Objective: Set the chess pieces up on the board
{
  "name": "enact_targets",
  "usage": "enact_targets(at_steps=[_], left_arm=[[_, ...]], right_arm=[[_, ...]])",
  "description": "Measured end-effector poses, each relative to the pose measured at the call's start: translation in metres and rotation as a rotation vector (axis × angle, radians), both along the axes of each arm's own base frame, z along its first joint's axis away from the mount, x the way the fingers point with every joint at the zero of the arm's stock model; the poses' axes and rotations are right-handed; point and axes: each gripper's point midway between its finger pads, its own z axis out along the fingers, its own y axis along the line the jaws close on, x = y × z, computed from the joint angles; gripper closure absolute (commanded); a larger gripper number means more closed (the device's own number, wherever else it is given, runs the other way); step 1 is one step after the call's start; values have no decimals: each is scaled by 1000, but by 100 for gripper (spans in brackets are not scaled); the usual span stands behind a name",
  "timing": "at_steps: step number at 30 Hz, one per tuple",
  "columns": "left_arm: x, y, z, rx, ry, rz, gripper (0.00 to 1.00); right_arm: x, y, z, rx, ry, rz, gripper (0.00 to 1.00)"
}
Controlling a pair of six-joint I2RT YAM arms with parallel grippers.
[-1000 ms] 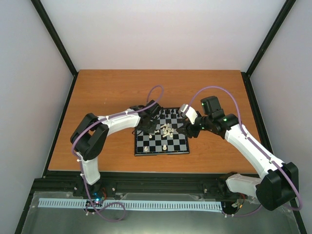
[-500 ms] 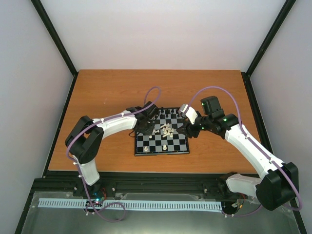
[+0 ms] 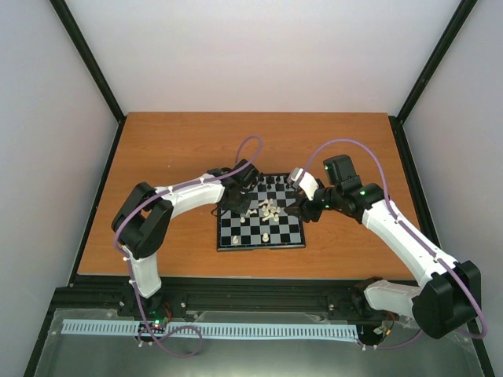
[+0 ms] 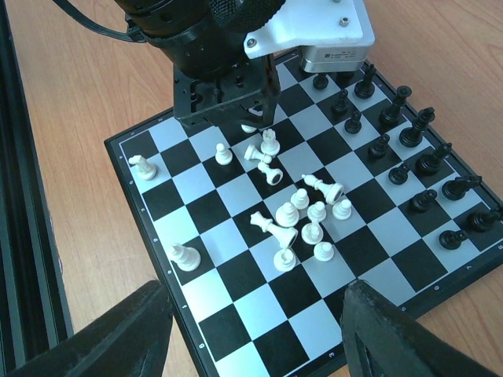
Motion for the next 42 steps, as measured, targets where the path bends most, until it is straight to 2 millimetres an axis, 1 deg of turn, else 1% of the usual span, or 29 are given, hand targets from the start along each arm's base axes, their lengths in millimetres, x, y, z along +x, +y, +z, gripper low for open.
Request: enact_targets(at_steps=[6, 11, 15, 19, 24, 27, 32, 35, 42], left_arm=[[-4, 0, -3, 1, 22, -5, 80], [-9, 2, -5, 1, 39, -5, 88], [-17, 6, -5, -3, 53, -6, 90], [-30, 14, -1, -5, 67, -7, 89], [-49, 28, 11, -22, 70, 1, 89], [-61, 34, 13, -39, 85, 9, 88], [-81, 40, 5, -56, 143, 12, 88], [-88, 41, 0, -59, 170, 9, 88], [-89, 37, -4, -76, 187, 4, 86]], right_arm=[[0, 0, 0, -2, -1, 2, 39], [0, 0, 0, -3, -4, 5, 39], [0, 0, 0, -3, -3, 5, 40], [0, 0, 0, -3, -3, 5, 39], [0, 0, -1, -3, -3, 5, 39], [0, 0, -2, -4, 1, 5, 39], [1, 0, -5, -9, 11, 6, 39], [1, 0, -5, -10, 12, 6, 39], [0, 0, -6, -13, 15, 7, 39]])
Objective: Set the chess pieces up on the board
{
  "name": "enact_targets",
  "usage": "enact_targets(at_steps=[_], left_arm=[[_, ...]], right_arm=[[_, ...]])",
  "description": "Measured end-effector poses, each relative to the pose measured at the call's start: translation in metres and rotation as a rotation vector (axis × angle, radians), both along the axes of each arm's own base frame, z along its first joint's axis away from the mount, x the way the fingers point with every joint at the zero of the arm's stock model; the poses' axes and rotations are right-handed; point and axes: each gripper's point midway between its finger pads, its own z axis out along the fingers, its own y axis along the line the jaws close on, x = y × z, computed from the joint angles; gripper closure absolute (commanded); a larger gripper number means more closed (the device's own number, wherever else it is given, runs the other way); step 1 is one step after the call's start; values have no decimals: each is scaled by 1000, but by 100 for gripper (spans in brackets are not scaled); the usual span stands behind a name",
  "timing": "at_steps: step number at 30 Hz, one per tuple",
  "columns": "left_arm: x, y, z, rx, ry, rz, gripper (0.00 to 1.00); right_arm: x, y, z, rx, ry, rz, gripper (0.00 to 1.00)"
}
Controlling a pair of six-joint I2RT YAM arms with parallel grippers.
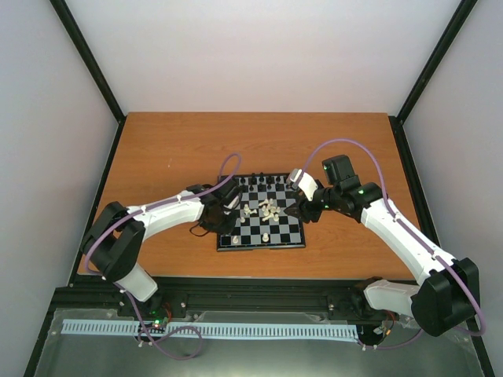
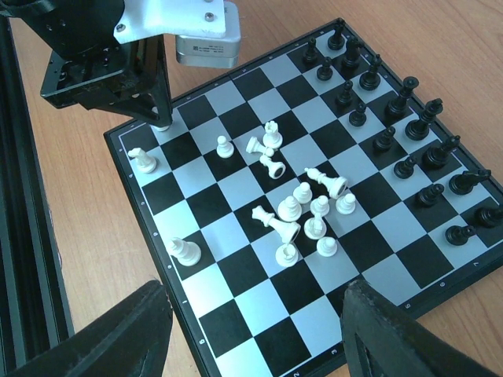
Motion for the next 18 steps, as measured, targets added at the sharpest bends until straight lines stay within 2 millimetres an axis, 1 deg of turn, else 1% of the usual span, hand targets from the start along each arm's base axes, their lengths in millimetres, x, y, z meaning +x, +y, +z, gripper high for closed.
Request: enact_targets(at_steps=[2, 3, 5, 7, 11, 12, 13, 14, 15, 16, 18], left_arm=[[-1, 0, -2, 2, 7, -1, 84], [-1, 0, -3, 3, 10, -1, 82], [-1, 0, -4, 4, 12, 0, 73], [-1, 0, -5, 5, 14, 5, 68], [-1, 1, -5, 10, 13, 9, 61], [0, 1, -5, 11, 12, 9, 57], [0, 1, -4, 13, 9, 9, 38], [1, 1, -3, 14, 4, 11, 6], [3, 1, 1, 12, -7, 8, 1], [5, 0, 5, 6, -22, 6, 0], [11, -1, 20, -17, -71, 11, 0]], right_arm=[[0, 0, 0, 0, 0, 0, 39], [0, 0, 0, 0, -1, 1, 39], [0, 0, 0, -1, -2, 2, 39], [0, 0, 0, -1, -1, 2, 39], [0, 0, -2, -4, 4, 3, 40], [0, 0, -2, -5, 6, 2, 39], [0, 0, -3, -5, 6, 3, 39], [0, 0, -3, -5, 7, 2, 39], [0, 0, -3, -6, 9, 2, 39], [0, 0, -3, -6, 9, 2, 39], [0, 0, -3, -7, 11, 2, 40]])
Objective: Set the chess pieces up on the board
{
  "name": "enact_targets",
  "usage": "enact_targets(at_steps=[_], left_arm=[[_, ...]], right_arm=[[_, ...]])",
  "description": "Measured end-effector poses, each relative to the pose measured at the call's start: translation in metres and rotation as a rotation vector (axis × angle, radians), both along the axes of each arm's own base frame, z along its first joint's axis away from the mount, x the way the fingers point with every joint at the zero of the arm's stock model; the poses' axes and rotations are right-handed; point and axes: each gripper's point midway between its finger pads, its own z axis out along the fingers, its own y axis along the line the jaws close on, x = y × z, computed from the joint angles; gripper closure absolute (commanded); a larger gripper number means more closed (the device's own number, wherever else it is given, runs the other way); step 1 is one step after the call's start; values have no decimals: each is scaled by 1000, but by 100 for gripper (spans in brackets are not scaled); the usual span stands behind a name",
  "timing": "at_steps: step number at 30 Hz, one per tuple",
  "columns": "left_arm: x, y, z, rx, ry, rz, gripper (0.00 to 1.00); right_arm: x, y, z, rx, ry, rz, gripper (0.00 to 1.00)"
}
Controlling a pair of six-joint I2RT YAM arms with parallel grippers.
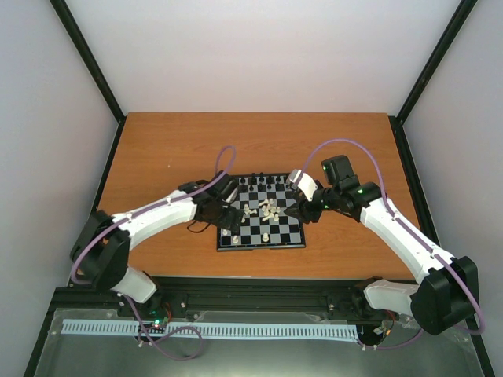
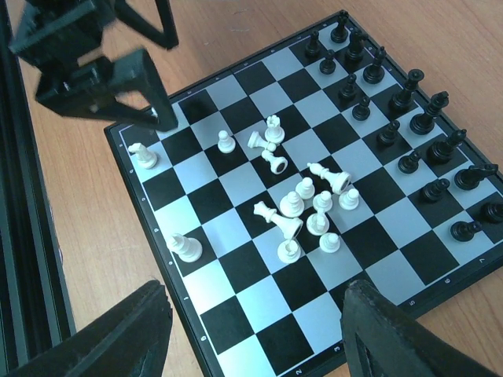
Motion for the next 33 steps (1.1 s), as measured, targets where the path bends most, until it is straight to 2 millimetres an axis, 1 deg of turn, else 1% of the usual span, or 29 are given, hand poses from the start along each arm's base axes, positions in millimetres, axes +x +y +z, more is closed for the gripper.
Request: enact_targets(at_steps=[3, 6, 10, 11, 12, 14, 16, 17, 19, 20, 22, 24, 25, 28, 33], left_arm=[[13, 0, 30, -27, -101, 16, 0], [33, -2, 65, -43, -221, 34, 0], [49, -9, 92, -95, -353, 20, 0], [50, -9, 93, -100, -362, 20, 0], [52, -7, 98, -113, -398, 30, 0], [59, 5, 105, -83, -455, 108, 0], [71, 18, 102, 13, -472, 173, 0], [78, 17, 98, 56, -467, 179, 1], [95, 10, 81, 117, -439, 179, 11], [97, 5, 70, 129, -416, 167, 19], [87, 1, 46, 136, -343, 121, 30], [75, -3, 36, 103, -288, 91, 37], [69, -7, 33, 75, -264, 71, 43], [56, -20, 31, -8, -210, 24, 51], [36, -44, 25, -101, -143, -53, 56]], right_arm=[[0, 0, 0, -1, 1, 0, 39], [0, 0, 0, -1, 0, 0, 39], [0, 0, 0, -1, 0, 0, 39], [0, 0, 0, -1, 0, 0, 39], [0, 0, 0, -1, 0, 0, 39], [0, 0, 0, -1, 0, 0, 39], [0, 0, 0, -2, -1, 0, 39], [0, 0, 0, -3, -2, 1, 39], [0, -1, 0, -5, -3, 0, 39], [0, -1, 0, -5, -4, 0, 39], [1, -1, -1, -7, -5, -1, 39], [1, -1, -1, -8, -7, 0, 39], [1, -1, -1, -8, -7, 0, 39], [0, -1, -1, -10, -6, 4, 39], [-1, -1, -1, -11, -8, 11, 39]])
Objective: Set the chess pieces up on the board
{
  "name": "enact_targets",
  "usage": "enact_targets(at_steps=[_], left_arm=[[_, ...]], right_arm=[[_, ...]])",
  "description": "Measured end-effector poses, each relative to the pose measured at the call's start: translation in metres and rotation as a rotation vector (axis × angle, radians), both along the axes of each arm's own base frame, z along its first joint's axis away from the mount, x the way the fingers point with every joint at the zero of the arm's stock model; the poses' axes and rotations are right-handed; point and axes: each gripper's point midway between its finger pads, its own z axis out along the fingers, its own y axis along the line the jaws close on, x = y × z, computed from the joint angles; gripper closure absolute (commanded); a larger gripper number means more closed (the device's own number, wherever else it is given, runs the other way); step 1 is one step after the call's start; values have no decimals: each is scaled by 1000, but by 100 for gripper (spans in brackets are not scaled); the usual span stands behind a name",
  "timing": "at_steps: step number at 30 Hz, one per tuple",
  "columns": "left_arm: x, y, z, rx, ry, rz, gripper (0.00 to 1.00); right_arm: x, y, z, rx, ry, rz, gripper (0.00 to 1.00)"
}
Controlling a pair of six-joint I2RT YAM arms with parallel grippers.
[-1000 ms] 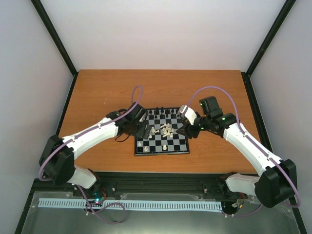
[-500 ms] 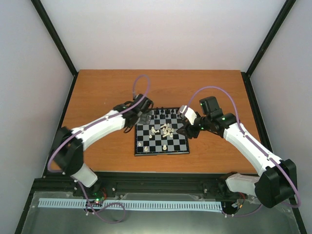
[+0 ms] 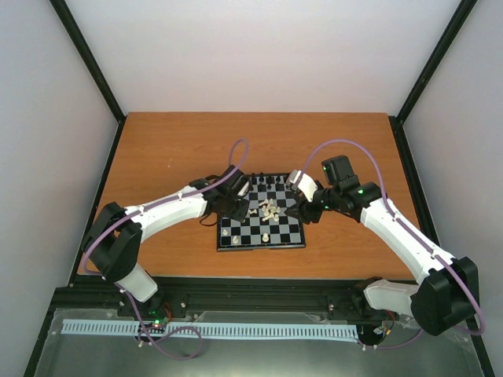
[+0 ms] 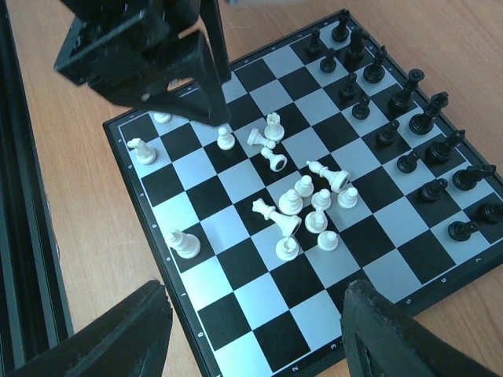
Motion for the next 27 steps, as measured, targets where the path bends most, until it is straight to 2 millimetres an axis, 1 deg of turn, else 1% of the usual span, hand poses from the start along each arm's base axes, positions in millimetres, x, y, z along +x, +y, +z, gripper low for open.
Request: enact_targets(at_steps=[3, 6, 9, 15, 19, 22, 24, 27], left_arm=[[-10, -11, -7, 3, 21, -37, 60], [-16, -16, -19, 24, 50, -50, 64], [-19, -15, -31, 49, 75, -49, 67], [-19, -5, -51, 128, 100, -28, 69], [-16, -2, -53, 145, 88, -18, 70], [-15, -2, -53, 150, 81, -15, 67], [-12, -3, -52, 151, 76, -14, 65], [-8, -8, -50, 145, 67, -18, 66]], right_arm=[[0, 0, 2, 2, -9, -1, 39], [-1, -1, 6, 5, -21, -3, 39], [-1, -1, 7, 7, -27, -3, 39], [-1, -2, 9, 8, -31, -4, 39], [-2, -2, 13, 14, -43, -4, 40], [-2, -2, 13, 14, -46, -5, 39], [-2, -2, 13, 13, -46, -6, 39], [-2, -3, 13, 11, -47, -8, 40]])
